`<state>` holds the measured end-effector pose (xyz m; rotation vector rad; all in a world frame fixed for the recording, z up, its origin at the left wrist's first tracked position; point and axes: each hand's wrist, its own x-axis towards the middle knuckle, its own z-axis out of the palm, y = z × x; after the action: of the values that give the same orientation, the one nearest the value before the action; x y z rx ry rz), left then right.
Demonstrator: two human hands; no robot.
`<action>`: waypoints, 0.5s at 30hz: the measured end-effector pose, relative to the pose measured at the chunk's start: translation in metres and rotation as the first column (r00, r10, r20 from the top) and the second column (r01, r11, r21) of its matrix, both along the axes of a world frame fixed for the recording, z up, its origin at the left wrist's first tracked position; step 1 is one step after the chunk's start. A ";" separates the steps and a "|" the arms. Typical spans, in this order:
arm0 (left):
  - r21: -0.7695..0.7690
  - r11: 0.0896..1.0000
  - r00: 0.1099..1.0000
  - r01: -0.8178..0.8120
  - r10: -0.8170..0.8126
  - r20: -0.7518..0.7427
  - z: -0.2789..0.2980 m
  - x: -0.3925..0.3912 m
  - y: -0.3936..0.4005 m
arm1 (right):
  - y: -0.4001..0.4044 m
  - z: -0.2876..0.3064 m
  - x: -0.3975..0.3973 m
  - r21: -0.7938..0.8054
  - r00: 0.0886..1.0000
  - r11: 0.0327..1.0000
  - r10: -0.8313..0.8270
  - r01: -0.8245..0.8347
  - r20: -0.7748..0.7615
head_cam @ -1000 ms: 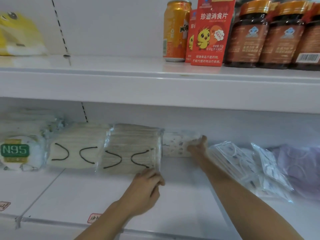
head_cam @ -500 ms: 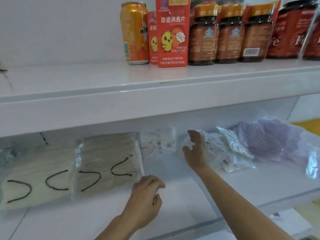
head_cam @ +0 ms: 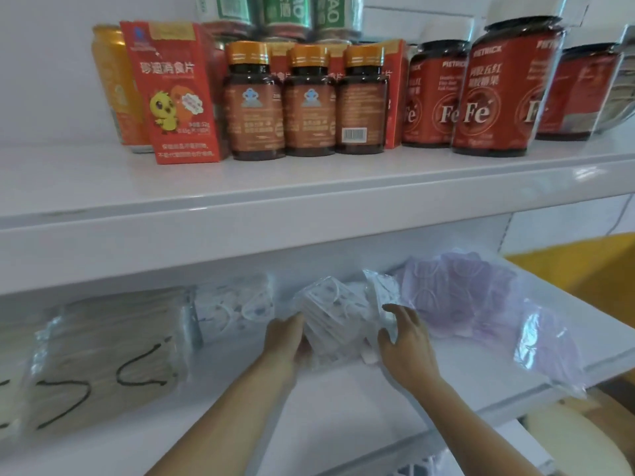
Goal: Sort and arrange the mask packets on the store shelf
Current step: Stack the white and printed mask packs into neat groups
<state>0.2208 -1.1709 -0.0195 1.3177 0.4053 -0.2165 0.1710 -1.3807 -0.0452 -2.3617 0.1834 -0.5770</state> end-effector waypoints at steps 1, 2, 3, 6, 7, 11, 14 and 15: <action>0.010 0.999 0.999 -0.032 0.032 0.004 0.000 0.005 -0.007 | -0.006 0.000 0.004 -0.007 1.000 1.000 0.019 -0.019 -0.012; 0.039 0.998 0.998 -0.057 0.057 0.004 -0.005 0.011 -0.014 | -0.011 -0.002 0.007 -0.016 0.999 0.999 0.037 -0.037 -0.027; 0.062 0.995 0.997 -0.073 0.073 0.005 -0.008 0.015 -0.021 | -0.014 -0.004 0.010 -0.036 0.998 0.998 0.051 -0.053 -0.039; 0.042 0.991 0.992 -0.124 0.125 -0.021 -0.007 0.019 -0.039 | -0.020 -0.014 0.016 -0.119 0.996 0.989 0.086 -0.085 -0.002; 0.041 0.989 0.990 -0.141 0.142 -0.027 -0.005 0.018 -0.045 | -0.022 -0.019 0.018 -0.119 0.995 0.988 0.098 -0.095 0.015; 0.323 0.934 0.988 -0.152 0.148 0.039 -0.002 0.019 -0.065 | -0.028 -0.024 0.024 -0.028 0.994 0.995 0.097 -0.095 0.045; 0.357 0.916 0.983 -0.186 0.169 0.078 0.005 0.019 -0.078 | -0.031 -0.024 0.026 0.056 0.990 0.988 0.141 -0.142 0.026; 0.363 0.910 0.979 -0.201 0.181 0.088 0.006 0.020 -0.082 | -0.032 -0.023 0.026 0.075 0.988 0.986 0.152 -0.152 0.011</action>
<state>0.2411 -1.2526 -0.0131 1.6396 0.5461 0.0653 0.1973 -1.4125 -0.0685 -2.2768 0.0212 -0.4945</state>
